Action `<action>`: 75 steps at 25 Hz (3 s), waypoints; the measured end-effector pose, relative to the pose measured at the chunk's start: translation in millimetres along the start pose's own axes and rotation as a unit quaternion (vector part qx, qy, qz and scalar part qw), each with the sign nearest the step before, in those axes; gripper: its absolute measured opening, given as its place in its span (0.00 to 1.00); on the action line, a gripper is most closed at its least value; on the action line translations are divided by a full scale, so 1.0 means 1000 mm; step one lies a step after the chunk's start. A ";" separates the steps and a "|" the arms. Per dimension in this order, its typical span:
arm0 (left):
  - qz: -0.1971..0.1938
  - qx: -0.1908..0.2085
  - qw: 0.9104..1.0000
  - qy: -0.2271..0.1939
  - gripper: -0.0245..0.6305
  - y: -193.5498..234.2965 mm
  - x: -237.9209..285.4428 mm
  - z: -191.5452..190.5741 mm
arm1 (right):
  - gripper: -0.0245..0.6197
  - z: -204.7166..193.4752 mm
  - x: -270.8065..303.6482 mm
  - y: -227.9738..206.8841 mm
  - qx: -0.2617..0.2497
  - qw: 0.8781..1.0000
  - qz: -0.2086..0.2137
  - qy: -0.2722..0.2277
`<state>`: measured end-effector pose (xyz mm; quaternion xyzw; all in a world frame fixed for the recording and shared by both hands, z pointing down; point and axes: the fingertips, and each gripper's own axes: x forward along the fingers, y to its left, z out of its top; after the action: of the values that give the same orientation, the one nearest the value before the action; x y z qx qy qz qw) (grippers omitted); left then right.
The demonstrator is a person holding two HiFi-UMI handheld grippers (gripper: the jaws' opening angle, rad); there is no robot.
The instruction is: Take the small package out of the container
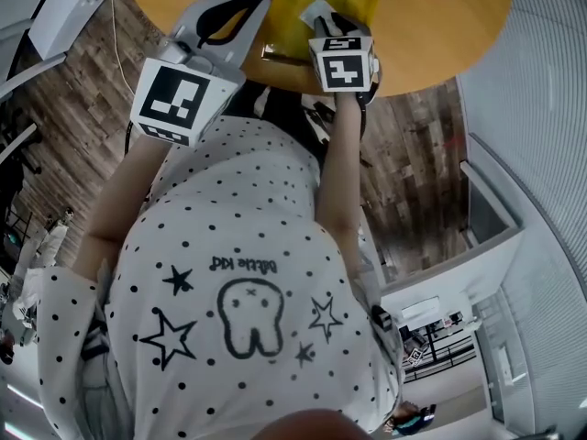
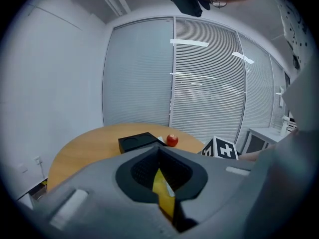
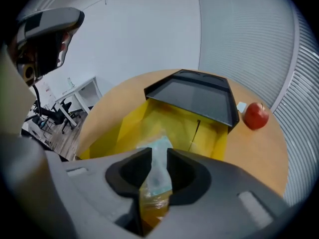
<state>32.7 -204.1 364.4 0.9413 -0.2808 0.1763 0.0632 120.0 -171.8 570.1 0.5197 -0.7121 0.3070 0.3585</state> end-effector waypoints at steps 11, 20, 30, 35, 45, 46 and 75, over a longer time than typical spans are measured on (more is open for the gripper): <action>0.012 -0.003 1.000 0.000 0.04 0.006 -0.002 0.000 | 0.23 -0.009 0.022 0.002 -0.078 0.993 -0.006 0.084; 0.018 -0.006 1.000 -0.005 0.04 0.010 -0.005 0.002 | 0.05 -0.004 0.006 0.005 -0.035 0.998 0.015 0.057; 0.018 -0.011 1.000 -0.015 0.04 0.019 -0.016 0.006 | 0.05 0.045 -0.059 0.004 0.054 0.995 0.004 -0.086; 0.020 -0.017 0.999 -0.027 0.04 0.017 -0.015 0.012 | 0.05 0.062 -0.099 -0.014 0.081 0.985 -0.023 -0.151; -0.007 -0.002 0.999 -0.041 0.04 -0.013 -0.015 0.027 | 0.05 0.069 -0.167 -0.036 0.153 0.954 -0.033 -0.257; -0.007 -0.002 0.999 -0.042 0.04 -0.015 -0.016 0.030 | 0.05 0.068 -0.172 -0.038 0.158 0.951 -0.032 -0.264; -0.008 0.017 0.996 -0.091 0.04 -0.029 -0.054 0.080 | 0.04 0.050 -0.308 -0.064 0.183 0.892 -0.142 -0.387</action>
<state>30.7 -169.8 270.2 0.9566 -0.2748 0.0942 0.0225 234.4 -69.6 291.2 0.7494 -0.6444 0.1522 -0.0074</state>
